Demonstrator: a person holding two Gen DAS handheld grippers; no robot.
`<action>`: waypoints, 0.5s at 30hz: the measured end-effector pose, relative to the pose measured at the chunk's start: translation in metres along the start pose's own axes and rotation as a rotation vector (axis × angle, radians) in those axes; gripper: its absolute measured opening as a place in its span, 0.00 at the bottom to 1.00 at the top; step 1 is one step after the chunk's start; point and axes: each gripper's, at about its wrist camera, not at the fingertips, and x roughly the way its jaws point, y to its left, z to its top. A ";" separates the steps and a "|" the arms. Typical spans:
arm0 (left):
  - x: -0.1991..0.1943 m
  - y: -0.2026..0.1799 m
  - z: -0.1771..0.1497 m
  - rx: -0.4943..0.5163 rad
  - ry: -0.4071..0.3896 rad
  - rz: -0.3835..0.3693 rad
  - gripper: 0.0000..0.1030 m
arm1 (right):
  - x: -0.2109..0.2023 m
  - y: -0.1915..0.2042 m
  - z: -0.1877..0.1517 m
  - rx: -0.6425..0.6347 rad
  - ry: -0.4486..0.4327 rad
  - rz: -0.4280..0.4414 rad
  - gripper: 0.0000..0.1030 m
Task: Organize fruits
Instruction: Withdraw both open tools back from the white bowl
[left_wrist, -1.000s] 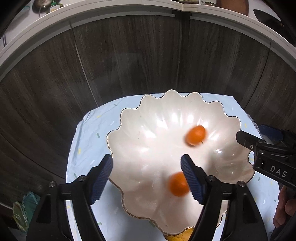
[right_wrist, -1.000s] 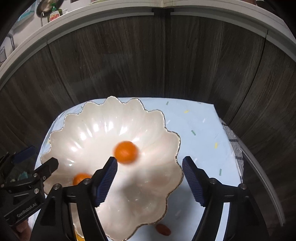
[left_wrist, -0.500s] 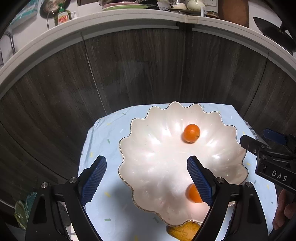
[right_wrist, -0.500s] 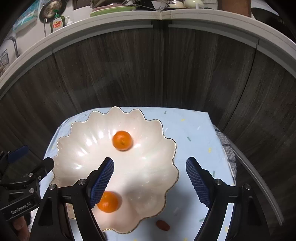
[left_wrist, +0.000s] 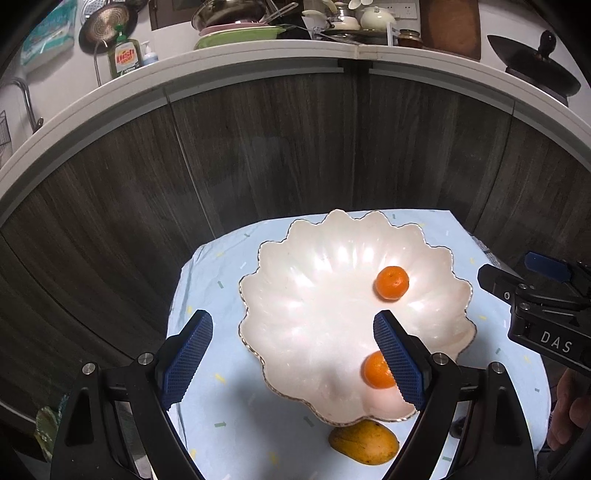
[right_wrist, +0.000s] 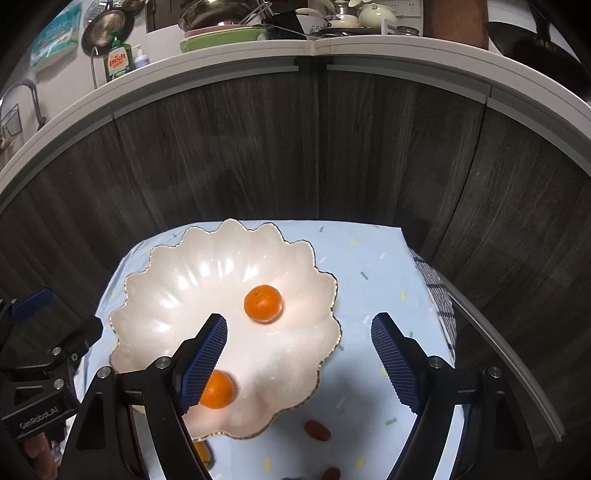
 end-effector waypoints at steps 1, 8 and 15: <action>-0.002 0.000 -0.001 -0.001 0.000 -0.003 0.87 | -0.003 0.000 -0.001 0.002 -0.002 0.001 0.79; -0.017 -0.005 -0.010 0.006 -0.003 -0.013 0.87 | -0.021 -0.003 -0.010 0.011 -0.013 0.006 0.79; -0.029 -0.014 -0.023 0.029 -0.007 -0.023 0.87 | -0.036 -0.006 -0.022 0.007 -0.023 -0.002 0.79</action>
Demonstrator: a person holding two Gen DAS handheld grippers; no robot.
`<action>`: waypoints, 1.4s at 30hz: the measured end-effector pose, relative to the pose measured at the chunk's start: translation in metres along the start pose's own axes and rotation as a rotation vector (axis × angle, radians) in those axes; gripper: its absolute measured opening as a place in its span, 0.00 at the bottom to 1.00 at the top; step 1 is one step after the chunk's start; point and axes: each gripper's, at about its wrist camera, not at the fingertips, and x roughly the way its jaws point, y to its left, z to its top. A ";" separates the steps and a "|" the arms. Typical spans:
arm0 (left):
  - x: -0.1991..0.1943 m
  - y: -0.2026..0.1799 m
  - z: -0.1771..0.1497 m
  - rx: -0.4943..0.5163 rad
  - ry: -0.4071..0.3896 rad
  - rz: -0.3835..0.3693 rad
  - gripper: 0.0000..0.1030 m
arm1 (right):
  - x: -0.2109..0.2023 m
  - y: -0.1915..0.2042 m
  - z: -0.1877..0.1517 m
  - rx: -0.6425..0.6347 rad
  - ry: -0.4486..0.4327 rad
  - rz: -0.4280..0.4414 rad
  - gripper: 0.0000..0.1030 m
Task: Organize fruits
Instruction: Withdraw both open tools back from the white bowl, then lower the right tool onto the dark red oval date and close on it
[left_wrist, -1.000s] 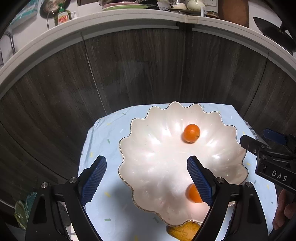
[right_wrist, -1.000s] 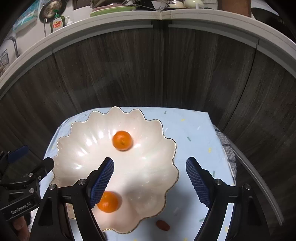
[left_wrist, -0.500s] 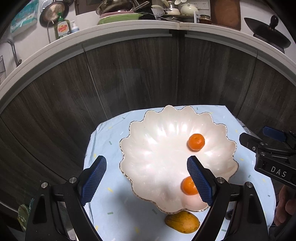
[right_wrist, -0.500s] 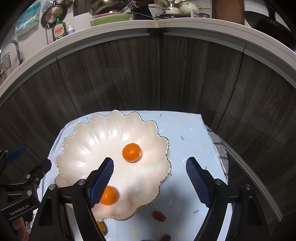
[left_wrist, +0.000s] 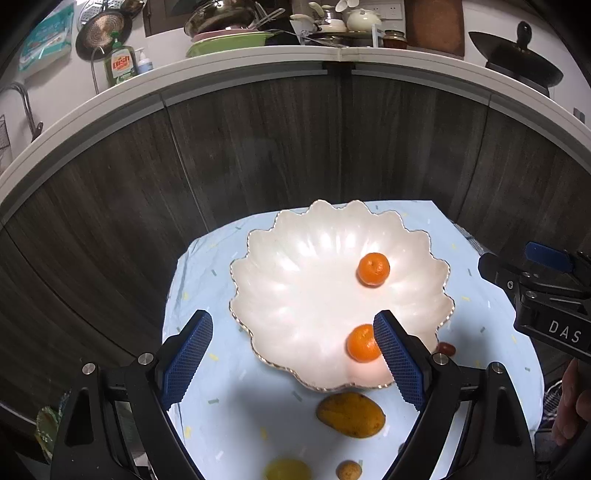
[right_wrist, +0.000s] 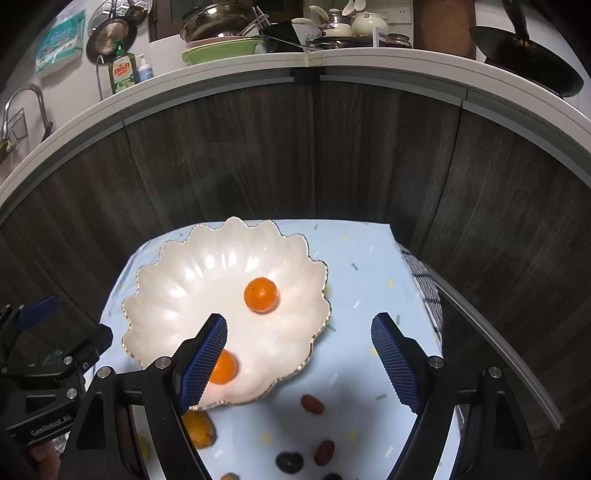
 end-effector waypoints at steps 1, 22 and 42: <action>-0.002 -0.001 -0.002 0.001 0.001 -0.003 0.87 | -0.002 0.000 -0.002 -0.003 0.000 0.000 0.79; -0.016 -0.013 -0.053 0.022 0.039 -0.017 0.87 | -0.016 0.003 -0.048 -0.008 0.037 0.019 0.79; 0.005 -0.043 -0.088 0.057 0.072 -0.073 0.87 | -0.002 -0.023 -0.096 0.014 0.102 -0.030 0.79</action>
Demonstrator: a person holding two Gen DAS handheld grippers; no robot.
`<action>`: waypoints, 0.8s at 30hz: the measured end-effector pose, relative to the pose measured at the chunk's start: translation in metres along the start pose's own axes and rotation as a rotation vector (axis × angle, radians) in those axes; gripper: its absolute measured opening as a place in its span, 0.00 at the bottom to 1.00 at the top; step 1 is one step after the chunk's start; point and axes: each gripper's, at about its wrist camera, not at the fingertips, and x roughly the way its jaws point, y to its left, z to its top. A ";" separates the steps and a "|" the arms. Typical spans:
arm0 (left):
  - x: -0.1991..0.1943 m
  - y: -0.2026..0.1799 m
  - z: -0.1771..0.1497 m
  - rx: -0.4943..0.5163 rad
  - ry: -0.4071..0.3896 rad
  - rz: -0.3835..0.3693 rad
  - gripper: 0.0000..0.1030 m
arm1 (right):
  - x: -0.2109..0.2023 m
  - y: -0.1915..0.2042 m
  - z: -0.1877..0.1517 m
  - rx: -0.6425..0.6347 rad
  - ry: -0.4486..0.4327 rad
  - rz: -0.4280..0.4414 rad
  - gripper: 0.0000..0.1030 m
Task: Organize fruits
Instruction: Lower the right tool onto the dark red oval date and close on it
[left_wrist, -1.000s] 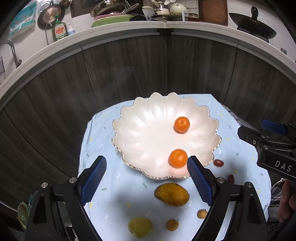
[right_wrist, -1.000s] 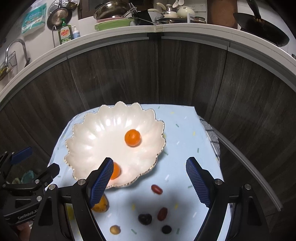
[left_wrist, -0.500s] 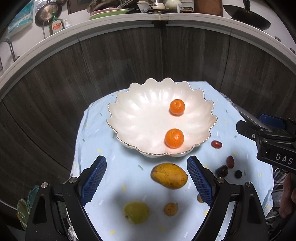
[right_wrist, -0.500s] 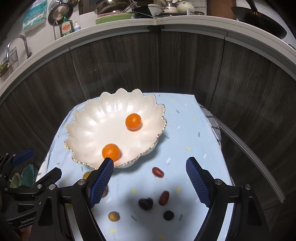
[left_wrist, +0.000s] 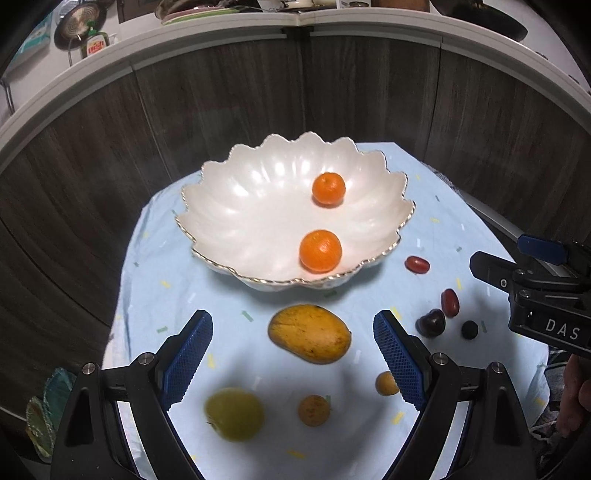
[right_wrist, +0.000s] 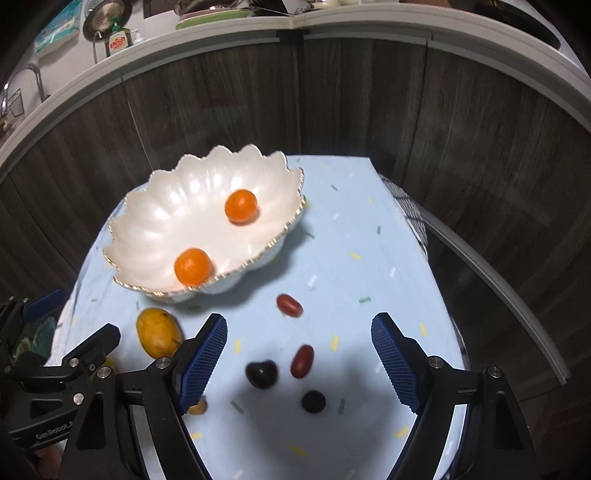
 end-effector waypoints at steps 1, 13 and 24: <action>0.002 -0.001 -0.001 -0.001 0.003 -0.001 0.87 | 0.002 -0.001 -0.002 -0.002 0.004 -0.004 0.79; 0.031 -0.008 -0.008 -0.005 0.030 0.008 0.87 | 0.035 -0.007 -0.017 0.007 0.068 -0.025 0.74; 0.051 -0.007 -0.010 -0.038 0.044 0.019 0.86 | 0.064 -0.005 -0.022 0.039 0.124 0.006 0.54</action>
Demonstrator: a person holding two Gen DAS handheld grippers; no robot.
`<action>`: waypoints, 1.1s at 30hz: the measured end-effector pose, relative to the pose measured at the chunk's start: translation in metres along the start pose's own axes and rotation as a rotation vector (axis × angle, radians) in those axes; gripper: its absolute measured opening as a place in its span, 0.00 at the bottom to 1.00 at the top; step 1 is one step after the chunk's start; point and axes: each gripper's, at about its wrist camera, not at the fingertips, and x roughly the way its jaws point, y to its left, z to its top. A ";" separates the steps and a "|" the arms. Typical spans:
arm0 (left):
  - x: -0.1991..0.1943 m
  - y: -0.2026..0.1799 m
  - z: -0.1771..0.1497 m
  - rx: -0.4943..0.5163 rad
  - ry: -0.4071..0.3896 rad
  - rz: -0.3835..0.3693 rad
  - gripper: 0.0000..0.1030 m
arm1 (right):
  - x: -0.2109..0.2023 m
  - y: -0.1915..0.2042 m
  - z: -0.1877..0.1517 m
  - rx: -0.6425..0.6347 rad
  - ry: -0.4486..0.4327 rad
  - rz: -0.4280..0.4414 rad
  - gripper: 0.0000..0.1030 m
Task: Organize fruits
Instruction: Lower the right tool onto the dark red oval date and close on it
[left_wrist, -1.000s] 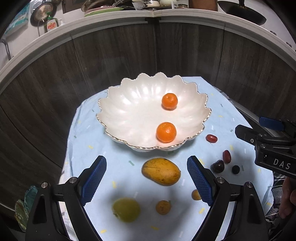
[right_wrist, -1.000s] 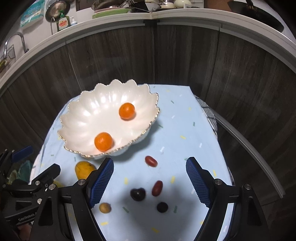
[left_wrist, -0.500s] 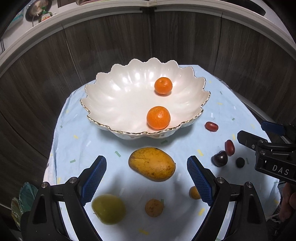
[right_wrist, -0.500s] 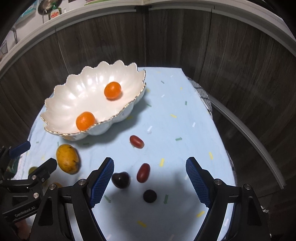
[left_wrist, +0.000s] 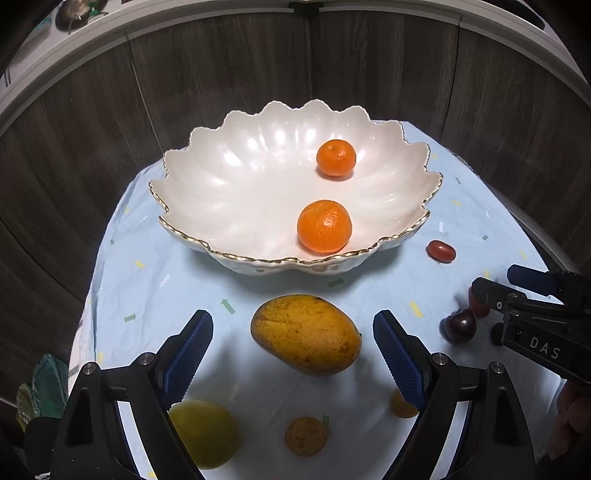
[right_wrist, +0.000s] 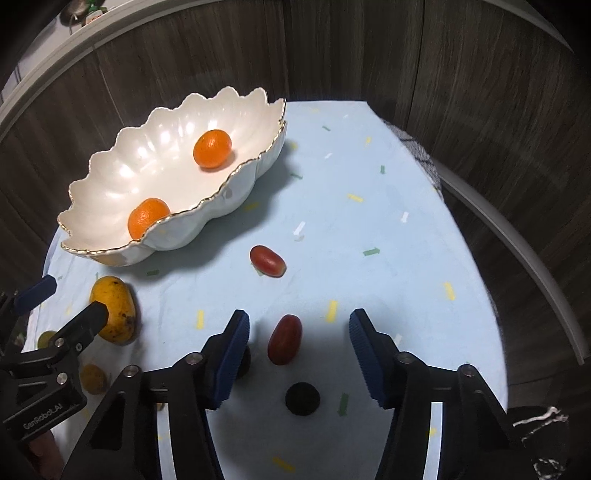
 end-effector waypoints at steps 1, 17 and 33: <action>0.002 0.000 0.000 -0.003 0.002 -0.002 0.86 | 0.002 0.000 0.000 0.003 0.004 0.001 0.53; 0.029 -0.004 -0.006 -0.015 0.063 -0.028 0.69 | 0.022 -0.001 -0.005 0.011 0.039 0.001 0.32; 0.021 -0.005 -0.006 -0.006 0.051 -0.028 0.60 | 0.014 0.000 -0.005 0.009 0.025 0.031 0.18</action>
